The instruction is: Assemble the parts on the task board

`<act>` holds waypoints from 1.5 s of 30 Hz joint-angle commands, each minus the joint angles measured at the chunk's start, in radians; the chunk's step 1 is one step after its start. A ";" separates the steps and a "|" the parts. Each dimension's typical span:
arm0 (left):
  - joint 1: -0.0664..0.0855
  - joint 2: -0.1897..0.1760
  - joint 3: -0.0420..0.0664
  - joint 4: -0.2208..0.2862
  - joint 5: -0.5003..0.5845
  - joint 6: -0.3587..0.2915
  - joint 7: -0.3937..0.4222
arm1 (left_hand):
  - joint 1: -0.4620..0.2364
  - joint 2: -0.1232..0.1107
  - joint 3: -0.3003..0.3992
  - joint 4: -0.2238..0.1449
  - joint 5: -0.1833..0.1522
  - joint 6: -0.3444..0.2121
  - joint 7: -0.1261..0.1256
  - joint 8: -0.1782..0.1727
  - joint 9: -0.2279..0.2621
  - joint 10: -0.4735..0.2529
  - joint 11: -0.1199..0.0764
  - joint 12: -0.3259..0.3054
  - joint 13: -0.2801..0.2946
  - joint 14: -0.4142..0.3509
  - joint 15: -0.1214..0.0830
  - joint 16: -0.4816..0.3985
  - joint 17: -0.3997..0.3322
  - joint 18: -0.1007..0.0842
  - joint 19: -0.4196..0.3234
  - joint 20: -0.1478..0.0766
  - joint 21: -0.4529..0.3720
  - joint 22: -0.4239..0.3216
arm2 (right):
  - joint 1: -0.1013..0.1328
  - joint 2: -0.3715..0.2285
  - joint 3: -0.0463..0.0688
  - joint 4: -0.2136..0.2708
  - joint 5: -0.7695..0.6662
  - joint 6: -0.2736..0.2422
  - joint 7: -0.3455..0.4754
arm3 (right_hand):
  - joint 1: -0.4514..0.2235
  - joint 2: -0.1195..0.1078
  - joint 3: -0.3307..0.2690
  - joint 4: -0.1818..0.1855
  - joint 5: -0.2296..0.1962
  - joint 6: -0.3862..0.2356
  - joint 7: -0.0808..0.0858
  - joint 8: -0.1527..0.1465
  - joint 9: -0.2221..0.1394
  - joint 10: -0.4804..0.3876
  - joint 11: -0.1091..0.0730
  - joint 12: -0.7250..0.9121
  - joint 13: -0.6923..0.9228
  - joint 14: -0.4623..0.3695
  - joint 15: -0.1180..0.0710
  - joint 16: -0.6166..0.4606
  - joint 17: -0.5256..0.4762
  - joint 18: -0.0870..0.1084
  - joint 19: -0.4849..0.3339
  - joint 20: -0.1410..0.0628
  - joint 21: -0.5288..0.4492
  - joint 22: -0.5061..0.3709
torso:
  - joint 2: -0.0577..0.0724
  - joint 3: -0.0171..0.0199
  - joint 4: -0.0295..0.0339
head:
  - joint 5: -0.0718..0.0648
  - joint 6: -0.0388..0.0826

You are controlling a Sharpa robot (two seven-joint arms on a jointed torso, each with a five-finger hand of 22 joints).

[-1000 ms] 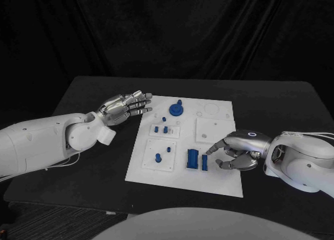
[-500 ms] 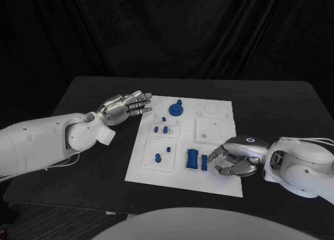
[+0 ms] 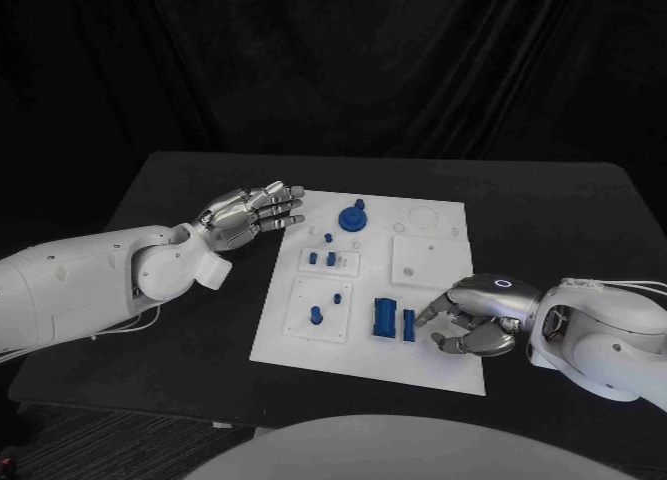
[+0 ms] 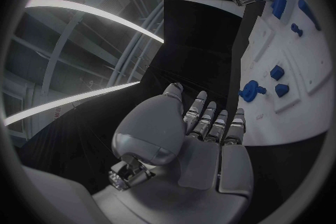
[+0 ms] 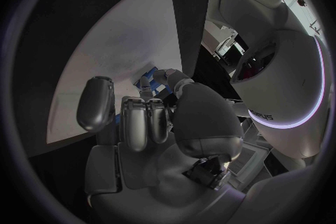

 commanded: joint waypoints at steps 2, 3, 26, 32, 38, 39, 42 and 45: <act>-0.002 0.001 0.001 0.000 -0.001 0.016 0.009 | 0.004 0.003 0.001 -0.007 0.005 -0.002 0.024 0.001 0.000 0.003 0.002 0.000 0.000 0.004 0.000 0.002 0.000 -0.013 0.000 0.000 0.005 -0.001 | -0.002 -0.009 0.000 0.015 -0.007 -0.043 -0.004 | -0.013 -0.005 0.010 0.000 0.001 0.022 0.008 0.006 0.002 0.103 0.014 0.003 0.263 0.088 0.010 0.000 0.185 -0.008 0.011 0.009 -0.001 0.159 | 0.000 0.0000 -0.0001 | 0.000 0.000; -0.002 0.001 0.001 0.000 -0.001 0.016 0.009 | 0.004 0.003 0.001 -0.007 0.005 -0.002 0.024 0.001 0.000 0.003 0.002 0.000 0.000 0.004 0.000 0.002 0.000 -0.013 0.000 0.000 0.005 -0.001 | -0.002 -0.009 0.000 0.016 -0.007 -0.044 -0.004 | -0.013 -0.005 0.010 0.000 0.001 0.022 0.008 0.006 0.002 0.103 0.014 0.003 0.263 0.088 0.010 0.000 0.185 -0.008 0.011 0.009 -0.001 0.159 | 0.000 0.0001 -0.0002 | 0.000 0.000; -0.002 0.005 0.001 -0.001 -0.001 0.016 0.005 | 0.003 0.002 0.001 -0.008 0.005 -0.002 0.024 0.001 0.000 0.003 0.002 0.000 0.001 0.004 0.000 0.002 0.000 -0.013 0.000 0.000 0.005 -0.001 | -0.001 0.005 0.001 0.011 -0.030 -0.108 -0.043 | -0.027 -0.010 0.026 -0.005 0.007 -0.007 0.015 -0.027 -0.009 0.103 0.021 0.003 0.263 0.085 0.017 -0.004 0.171 -0.003 0.006 0.019 -0.019 0.154 | 0.000 -0.0001 0.0001 | -0.002 0.000; -0.002 0.005 0.001 -0.002 -0.001 0.016 0.005 | 0.003 0.002 0.001 -0.008 0.005 -0.002 0.024 0.001 0.000 0.003 0.002 0.000 0.001 0.004 0.000 0.002 0.000 -0.013 0.000 0.000 0.005 -0.001 | -0.001 0.014 0.001 0.000 -0.031 -0.101 -0.059 | -0.027 -0.008 0.027 -0.005 0.000 -0.031 0.014 -0.031 -0.011 0.103 0.021 0.003 0.263 0.084 0.018 -0.005 0.168 -0.002 0.005 0.019 -0.024 0.152 | 0.000 -0.0002 0.0001 | -0.002 0.000; -0.002 0.005 0.001 -0.001 -0.001 0.018 0.005 | 0.003 0.002 0.001 -0.008 0.005 -0.002 0.024 0.001 0.000 0.003 0.002 0.000 0.001 0.004 0.000 0.002 0.000 -0.013 0.000 0.000 0.005 -0.001 | -0.001 0.020 0.001 -0.006 -0.031 -0.094 -0.068 | -0.027 -0.004 0.029 -0.005 -0.006 -0.057 0.008 -0.033 -0.012 0.103 0.018 0.003 0.263 0.084 0.016 -0.006 0.166 -0.002 0.004 0.019 -0.026 0.152 | 0.000 0.0001 0.0001 | -0.001 0.000; -0.002 0.005 0.001 -0.001 -0.001 0.018 0.005 | 0.003 0.002 0.001 -0.008 0.005 -0.003 0.023 0.001 0.000 0.002 0.002 -0.001 0.000 0.004 0.000 0.002 0.000 -0.014 0.000 0.000 0.005 -0.002 | -0.001 0.021 0.001 -0.006 -0.031 -0.092 -0.069 | -0.027 -0.004 0.029 -0.005 -0.006 -0.057 0.008 -0.033 -0.012 0.103 0.018 0.003 0.263 0.084 0.016 -0.006 0.166 -0.002 0.004 0.019 -0.026 0.152 | 0.000 0.0001 0.0002 | -0.001 0.000; -0.003 0.005 0.001 -0.001 -0.001 0.018 0.005 | 0.003 0.002 0.001 -0.008 0.005 -0.003 0.023 0.001 0.000 0.002 0.002 -0.001 0.000 0.004 0.000 0.002 0.000 -0.014 0.000 0.000 0.005 -0.002 | -0.002 0.024 0.001 -0.008 -0.031 -0.085 -0.072 | -0.027 -0.003 0.030 -0.005 -0.007 -0.058 0.007 -0.033 -0.012 0.103 0.017 0.003 0.263 0.084 0.016 -0.006 0.166 -0.002 0.004 0.019 -0.027 0.152 | 0.000 0.0000 -0.0001 | -0.001 0.000; -0.003 0.005 0.001 -0.002 -0.001 0.018 0.005 | 0.003 0.002 0.001 -0.008 0.005 -0.003 0.023 0.001 0.000 0.002 0.002 -0.001 0.000 0.004 0.000 0.002 0.000 -0.014 0.000 0.000 0.005 -0.002 | -0.002 0.027 0.001 -0.009 -0.031 -0.073 -0.077 | -0.027 -0.002 0.030 -0.005 -0.008 -0.051 0.007 -0.033 -0.011 0.103 0.017 0.003 0.263 0.084 0.015 -0.006 0.166 -0.002 0.004 0.019 -0.027 0.152 | 0.000 0.0000 0.0000 | -0.001 0.000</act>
